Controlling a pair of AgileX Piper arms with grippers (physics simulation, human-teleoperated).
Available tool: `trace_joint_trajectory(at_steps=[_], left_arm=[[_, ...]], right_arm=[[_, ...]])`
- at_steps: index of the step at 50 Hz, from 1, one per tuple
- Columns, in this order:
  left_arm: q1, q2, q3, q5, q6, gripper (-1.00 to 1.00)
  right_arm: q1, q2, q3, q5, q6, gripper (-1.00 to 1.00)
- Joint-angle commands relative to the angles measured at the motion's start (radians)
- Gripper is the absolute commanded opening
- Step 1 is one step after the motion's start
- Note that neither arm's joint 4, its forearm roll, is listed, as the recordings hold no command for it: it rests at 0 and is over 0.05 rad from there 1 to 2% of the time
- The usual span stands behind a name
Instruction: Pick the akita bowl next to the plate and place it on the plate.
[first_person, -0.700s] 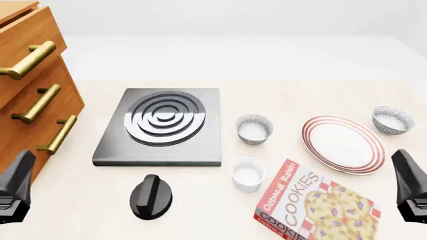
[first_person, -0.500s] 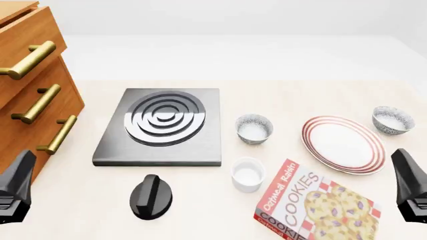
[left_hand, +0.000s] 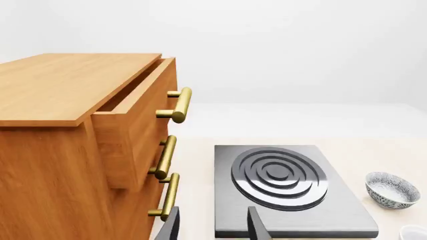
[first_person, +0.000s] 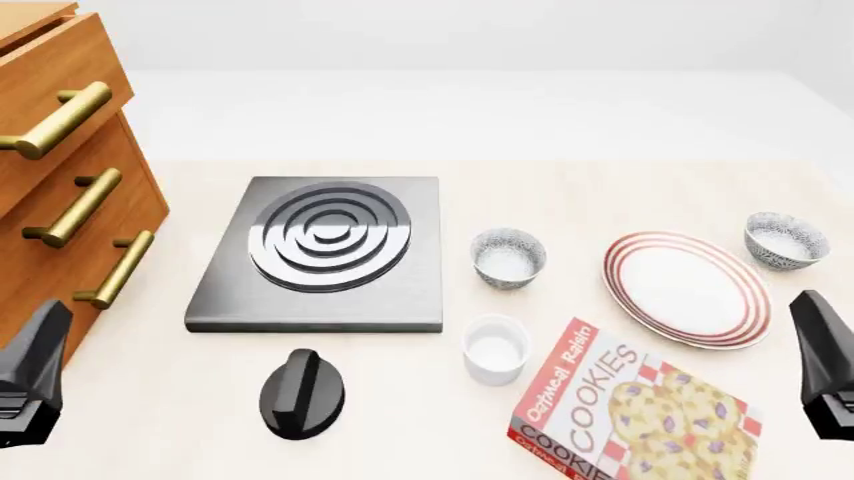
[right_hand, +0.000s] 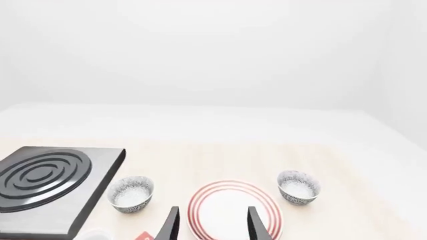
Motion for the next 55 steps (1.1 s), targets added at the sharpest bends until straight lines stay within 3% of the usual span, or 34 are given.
trace_joint_trajectory(at_steps=[1, 55], left_arm=[[0.0, 0.0, 0.0, 0.0, 0.0, 1.0], [0.0, 0.0, 0.0, 0.0, 0.0, 1.0]], right_arm=[[-0.007, 0.018, -0.037, 0.01, 0.001, 1.0], [-0.004, 0.23, -0.129, -0.141, 0.009, 1.0]])
